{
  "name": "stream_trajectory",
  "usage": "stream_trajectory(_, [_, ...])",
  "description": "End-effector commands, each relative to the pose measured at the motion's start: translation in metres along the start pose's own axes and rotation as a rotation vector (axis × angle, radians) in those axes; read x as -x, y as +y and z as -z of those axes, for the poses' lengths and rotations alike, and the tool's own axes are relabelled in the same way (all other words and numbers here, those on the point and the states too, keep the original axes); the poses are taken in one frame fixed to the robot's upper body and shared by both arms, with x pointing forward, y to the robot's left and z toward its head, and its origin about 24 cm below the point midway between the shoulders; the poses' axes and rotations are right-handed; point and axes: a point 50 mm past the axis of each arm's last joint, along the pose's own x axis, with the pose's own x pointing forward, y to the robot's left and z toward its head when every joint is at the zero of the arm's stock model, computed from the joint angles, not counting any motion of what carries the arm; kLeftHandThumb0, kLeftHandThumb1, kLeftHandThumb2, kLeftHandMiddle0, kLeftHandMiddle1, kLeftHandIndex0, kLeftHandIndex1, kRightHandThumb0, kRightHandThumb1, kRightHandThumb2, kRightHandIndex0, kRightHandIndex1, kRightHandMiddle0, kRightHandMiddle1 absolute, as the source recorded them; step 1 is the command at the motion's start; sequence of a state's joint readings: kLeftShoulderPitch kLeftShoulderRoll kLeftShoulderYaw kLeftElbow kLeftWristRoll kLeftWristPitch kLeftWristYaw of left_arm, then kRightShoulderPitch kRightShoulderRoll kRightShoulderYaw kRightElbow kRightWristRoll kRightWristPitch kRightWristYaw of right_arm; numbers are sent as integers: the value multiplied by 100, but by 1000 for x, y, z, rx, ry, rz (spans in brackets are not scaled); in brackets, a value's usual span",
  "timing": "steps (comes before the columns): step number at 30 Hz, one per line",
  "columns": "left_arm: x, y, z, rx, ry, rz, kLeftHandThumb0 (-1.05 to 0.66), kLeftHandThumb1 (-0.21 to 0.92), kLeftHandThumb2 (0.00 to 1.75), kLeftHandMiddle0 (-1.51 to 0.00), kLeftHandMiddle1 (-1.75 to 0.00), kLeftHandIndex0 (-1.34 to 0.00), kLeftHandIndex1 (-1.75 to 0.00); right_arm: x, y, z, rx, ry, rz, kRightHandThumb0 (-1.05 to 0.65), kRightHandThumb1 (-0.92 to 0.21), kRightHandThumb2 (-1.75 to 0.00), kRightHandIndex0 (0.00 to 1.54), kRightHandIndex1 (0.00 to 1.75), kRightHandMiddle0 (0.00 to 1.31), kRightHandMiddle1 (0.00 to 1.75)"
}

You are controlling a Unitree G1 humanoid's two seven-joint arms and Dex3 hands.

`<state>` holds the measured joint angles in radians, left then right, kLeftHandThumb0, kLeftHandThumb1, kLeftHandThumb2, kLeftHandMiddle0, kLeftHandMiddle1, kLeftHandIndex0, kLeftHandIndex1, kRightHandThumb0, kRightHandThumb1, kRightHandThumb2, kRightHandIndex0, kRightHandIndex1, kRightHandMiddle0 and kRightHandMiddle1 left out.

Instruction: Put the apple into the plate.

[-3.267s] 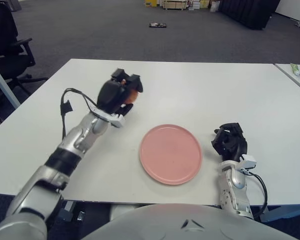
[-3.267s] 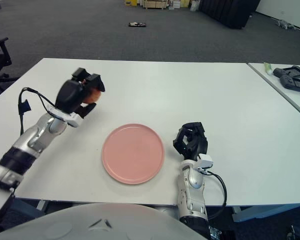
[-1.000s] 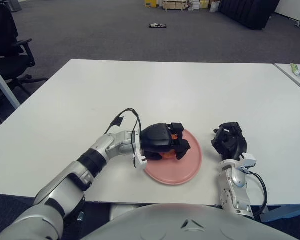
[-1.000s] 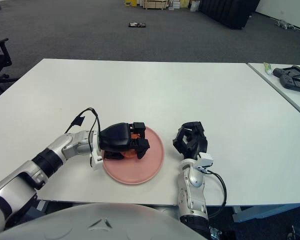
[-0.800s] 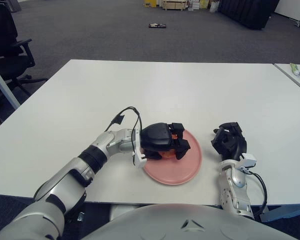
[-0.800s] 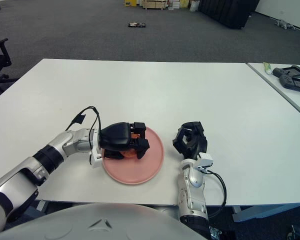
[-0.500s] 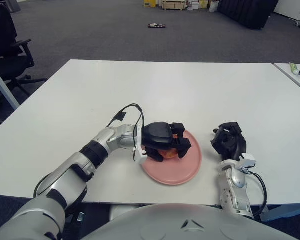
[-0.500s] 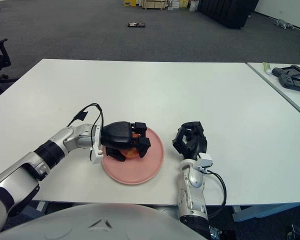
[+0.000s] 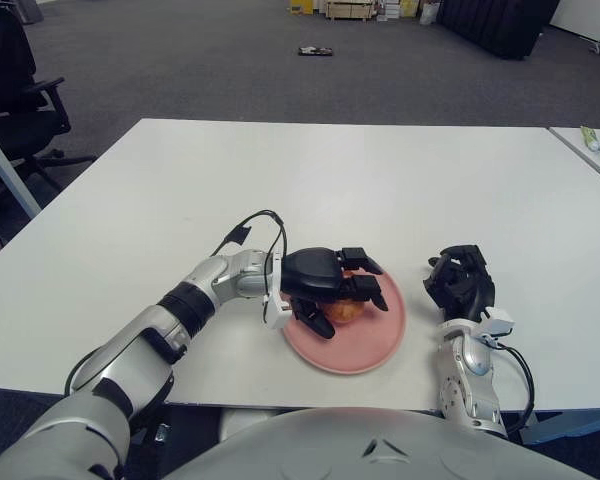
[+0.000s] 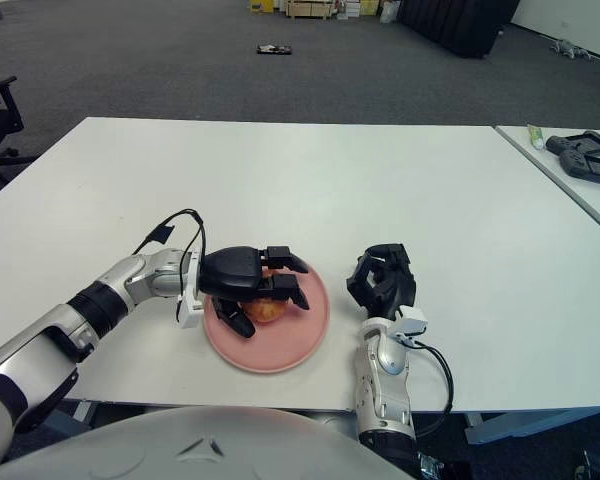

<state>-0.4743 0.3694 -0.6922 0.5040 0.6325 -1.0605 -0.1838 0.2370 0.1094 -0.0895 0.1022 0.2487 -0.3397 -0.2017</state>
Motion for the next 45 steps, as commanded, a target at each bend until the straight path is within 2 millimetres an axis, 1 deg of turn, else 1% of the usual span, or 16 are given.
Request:
stream_trajectory(1, [6,-7,2,35,39,23,-105,92,99,0,-1,0,-14,6,8,13,-74,65,49,-42,-50,-110,107,175,47,175])
stream_trajectory(5, [6,-6,2,47,45,12,-105,92,98,0,0,0,-11,6,7,13,-78,67,51,-43,-49,-110,106,175,47,175])
stream_trajectory(12, [9,-4,4,48,58,-11,-105,92,97,0,0,0,-10,7,7,13,-66,70,47,-43,-49,-110,106,175,48,175])
stream_trajectory(18, [15,12,8,39,83,-102,-105,92,99,0,0,0,-11,7,7,13,-66,64,54,-42,-49,-110,105,175,47,175])
stream_trajectory(22, [18,15,10,37,108,-140,-105,92,99,0,0,0,-14,8,7,13,-57,60,58,-42,-50,-110,105,175,47,175])
stream_trajectory(26, [25,23,16,39,150,-204,-105,92,97,0,0,0,-18,7,7,13,-44,60,63,-42,-50,-110,104,175,47,175])
stream_trajectory(27, [27,26,17,40,160,-227,-105,92,97,0,0,0,-16,7,7,13,-41,61,62,-42,-50,-110,104,175,47,175])
stream_trajectory(30, [36,34,21,37,195,-307,-105,92,95,0,0,0,-21,8,7,14,-33,62,55,-43,-49,-111,106,175,48,175])
stream_trajectory(35, [43,37,24,28,218,-386,-105,92,93,0,0,0,-23,7,7,14,-30,60,46,-43,-48,-112,108,175,48,175])
stream_trajectory(38, [49,40,25,20,222,-492,-105,92,93,0,0,0,-22,7,7,14,-22,55,29,-43,-48,-112,109,175,49,175])
stream_trajectory(43, [54,43,25,83,200,-673,-104,92,98,-3,-2,0,-23,7,6,14,2,56,6,-43,-47,-113,111,175,49,175])
stream_trajectory(45, [60,47,26,121,193,-764,-103,92,103,-9,-6,0,-30,7,5,14,10,59,2,-43,-47,-113,111,175,49,175])
